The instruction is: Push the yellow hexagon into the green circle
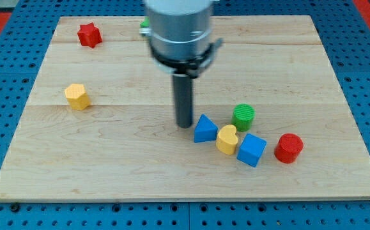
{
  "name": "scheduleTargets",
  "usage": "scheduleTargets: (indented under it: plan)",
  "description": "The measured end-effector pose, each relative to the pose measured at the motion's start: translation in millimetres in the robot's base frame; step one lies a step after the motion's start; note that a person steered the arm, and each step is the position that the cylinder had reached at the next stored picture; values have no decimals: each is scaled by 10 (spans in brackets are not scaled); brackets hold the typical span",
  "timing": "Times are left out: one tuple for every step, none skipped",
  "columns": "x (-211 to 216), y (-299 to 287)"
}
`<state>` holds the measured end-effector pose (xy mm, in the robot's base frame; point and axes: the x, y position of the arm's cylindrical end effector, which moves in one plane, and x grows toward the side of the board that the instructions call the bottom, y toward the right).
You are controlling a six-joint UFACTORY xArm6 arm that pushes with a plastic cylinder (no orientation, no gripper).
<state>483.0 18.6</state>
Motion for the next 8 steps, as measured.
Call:
scheduleTargets:
  plan:
    - [3,235]
    - [-30,156]
    - [74,-741]
    - [339,-1351]
    - [238,-2750]
    - [-455,-2943]
    - [-751,-2541]
    - [-646,-2356]
